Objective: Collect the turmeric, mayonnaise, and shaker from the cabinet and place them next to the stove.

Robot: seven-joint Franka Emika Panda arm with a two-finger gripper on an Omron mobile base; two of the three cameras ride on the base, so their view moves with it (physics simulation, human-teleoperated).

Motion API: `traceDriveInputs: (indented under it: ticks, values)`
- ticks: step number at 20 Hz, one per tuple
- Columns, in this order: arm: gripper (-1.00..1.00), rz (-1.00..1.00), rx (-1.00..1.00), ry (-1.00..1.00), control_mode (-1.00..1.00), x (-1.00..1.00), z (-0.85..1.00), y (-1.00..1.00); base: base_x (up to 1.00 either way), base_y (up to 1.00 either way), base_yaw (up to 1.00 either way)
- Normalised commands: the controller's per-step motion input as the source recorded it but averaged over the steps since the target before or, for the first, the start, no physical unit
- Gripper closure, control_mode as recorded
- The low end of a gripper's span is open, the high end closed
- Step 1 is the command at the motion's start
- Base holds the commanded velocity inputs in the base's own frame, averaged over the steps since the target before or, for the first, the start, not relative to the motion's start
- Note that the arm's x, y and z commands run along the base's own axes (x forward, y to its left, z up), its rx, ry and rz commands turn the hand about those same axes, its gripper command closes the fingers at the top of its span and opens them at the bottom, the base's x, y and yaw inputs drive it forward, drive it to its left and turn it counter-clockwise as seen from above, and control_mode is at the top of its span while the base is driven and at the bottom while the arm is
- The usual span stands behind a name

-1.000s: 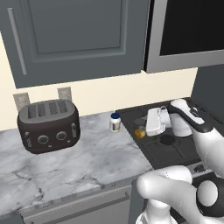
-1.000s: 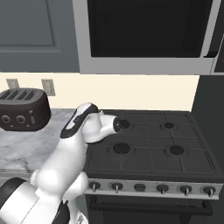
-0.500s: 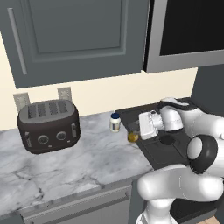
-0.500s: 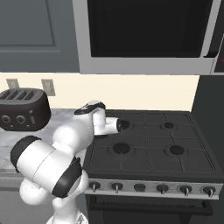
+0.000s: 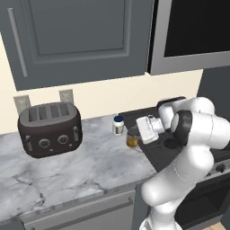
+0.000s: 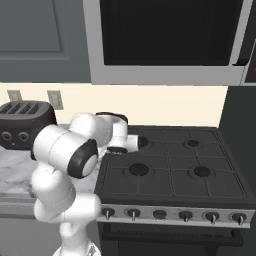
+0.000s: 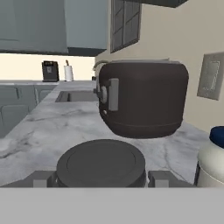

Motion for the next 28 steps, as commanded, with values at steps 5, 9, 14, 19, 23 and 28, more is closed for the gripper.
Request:
traceDriveInputs:
  ticks: [5, 9, 14, 19, 23, 28]
  values:
    - [1.0, 0.11, 0.01, 0.0, -1.0, 0.26, -0.13, 0.0, 0.0, 0.0, 0.0]
    - [1.0, 0.08, 0.0, 0.0, -1.0, 0.26, -0.08, 0.0, 0.0, 0.0, 0.0]
    - [1.0, 0.04, 0.0, 0.0, -1.0, 0.12, -0.04, 0.09, 0.0, 0.0, 0.0]
    - [1.0, 0.0, 0.0, 0.0, -1.0, 0.1, -0.01, 0.22, 0.0, 0.0, 0.0]
    - [1.0, 0.0, 0.0, 0.0, -1.0, 0.03, -0.04, 0.25, 0.0, 0.0, 0.0]
    - [1.0, 0.0, 0.0, 0.0, -1.0, 0.0, 0.0, 0.02, 0.0, 0.0, 0.0]
